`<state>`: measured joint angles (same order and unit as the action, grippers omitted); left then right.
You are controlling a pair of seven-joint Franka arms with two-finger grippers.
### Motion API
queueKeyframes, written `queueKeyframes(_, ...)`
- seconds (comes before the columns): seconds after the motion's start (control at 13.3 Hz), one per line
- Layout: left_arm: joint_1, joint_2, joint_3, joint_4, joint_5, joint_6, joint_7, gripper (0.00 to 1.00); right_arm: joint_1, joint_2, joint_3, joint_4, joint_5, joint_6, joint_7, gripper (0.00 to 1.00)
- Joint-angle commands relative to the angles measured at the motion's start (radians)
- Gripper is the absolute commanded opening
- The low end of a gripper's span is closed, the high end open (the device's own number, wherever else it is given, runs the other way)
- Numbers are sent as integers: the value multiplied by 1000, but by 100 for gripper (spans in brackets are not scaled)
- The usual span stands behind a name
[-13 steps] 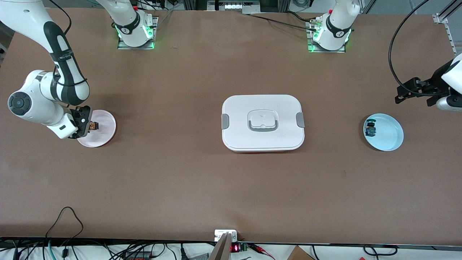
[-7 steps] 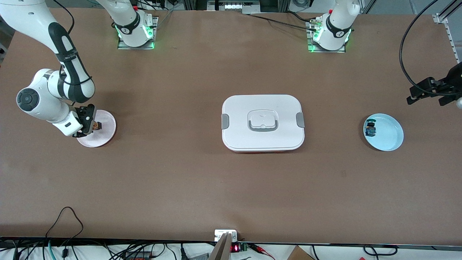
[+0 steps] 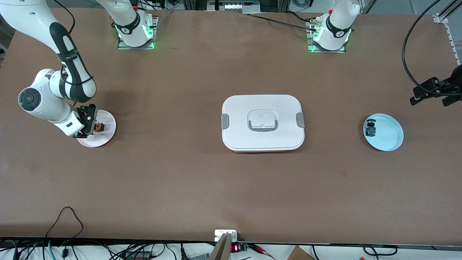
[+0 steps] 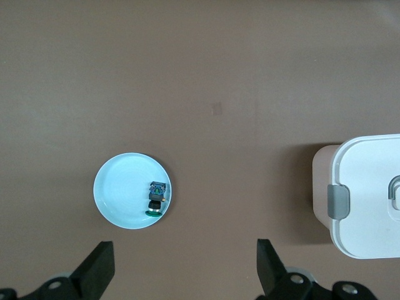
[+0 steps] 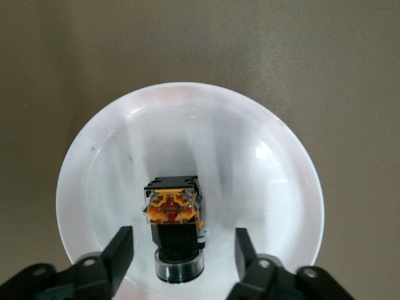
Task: Transfer orange switch to right arm and place
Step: 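Open the right gripper and lift it off the switch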
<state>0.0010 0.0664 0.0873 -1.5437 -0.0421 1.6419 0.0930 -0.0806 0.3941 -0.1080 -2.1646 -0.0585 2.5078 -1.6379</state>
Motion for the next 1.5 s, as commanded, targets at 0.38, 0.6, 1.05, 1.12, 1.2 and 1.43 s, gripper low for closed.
queueKeyframes(0.38,7,33,-3,40,-7,-28,2,100,-7,-115,24,-8,-3,-23,-22,100)
queueKeyframes(0.6,7,36,-3,42,-5,-30,-3,100,-7,-129,40,118,46,-169,-17,100)
queueKeyframes(1.05,-1,36,-14,42,40,-28,-3,100,21,-110,65,374,117,-403,59,100)
queueKeyframes(1.12,-1,36,-15,42,48,-28,-3,100,22,-110,65,406,117,-447,90,100)
queueKeyframes(1.2,-1,36,-15,42,48,-28,-3,100,28,-109,65,445,118,-502,130,100)
queueKeyframes(1.43,-1,36,-15,42,48,-28,-3,100,41,-110,65,534,121,-656,292,100)
